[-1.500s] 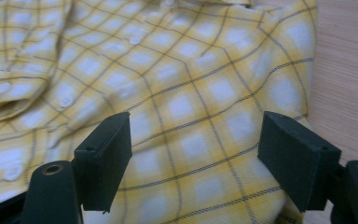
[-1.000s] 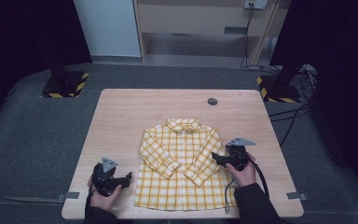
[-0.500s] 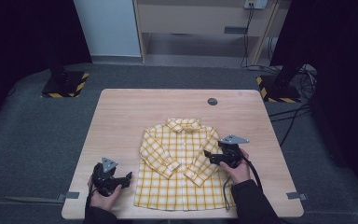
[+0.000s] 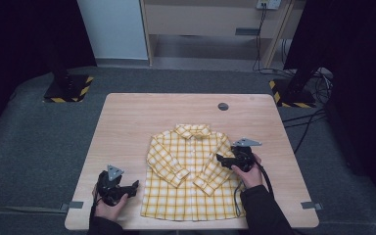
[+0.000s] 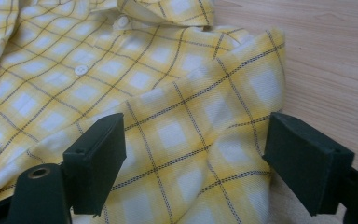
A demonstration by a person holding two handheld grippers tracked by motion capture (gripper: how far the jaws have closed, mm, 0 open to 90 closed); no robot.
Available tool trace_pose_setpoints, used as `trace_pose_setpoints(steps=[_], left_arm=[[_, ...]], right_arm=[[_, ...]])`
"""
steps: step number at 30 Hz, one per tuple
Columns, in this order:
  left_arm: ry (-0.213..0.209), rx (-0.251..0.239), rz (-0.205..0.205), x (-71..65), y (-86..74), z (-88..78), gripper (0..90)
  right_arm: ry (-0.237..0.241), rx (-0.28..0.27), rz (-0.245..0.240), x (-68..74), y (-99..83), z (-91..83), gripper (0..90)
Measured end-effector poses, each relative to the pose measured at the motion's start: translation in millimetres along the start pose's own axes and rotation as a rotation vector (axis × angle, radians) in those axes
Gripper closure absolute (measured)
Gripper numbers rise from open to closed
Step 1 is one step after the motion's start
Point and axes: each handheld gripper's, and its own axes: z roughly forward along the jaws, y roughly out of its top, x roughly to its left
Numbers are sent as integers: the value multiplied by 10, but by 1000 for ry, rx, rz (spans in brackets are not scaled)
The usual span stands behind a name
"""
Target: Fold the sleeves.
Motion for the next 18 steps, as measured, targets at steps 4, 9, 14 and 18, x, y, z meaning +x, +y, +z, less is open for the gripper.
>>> trace_pose_setpoints(steps=[4,9,14,18], left_arm=[[0,0,0,0,0,0,94],[-1,0,0,1,0,0,94],[-2,1,0,4,7,6,94],[-4,1,2,6,12,12,93]], right_arm=[[-3,0,-13,17,14,-38,167],[-9,-27,-1,28,64,-163,149],[-72,-50,-11,56,101,-276,121],[-61,-36,4,41,107,-314,104]])
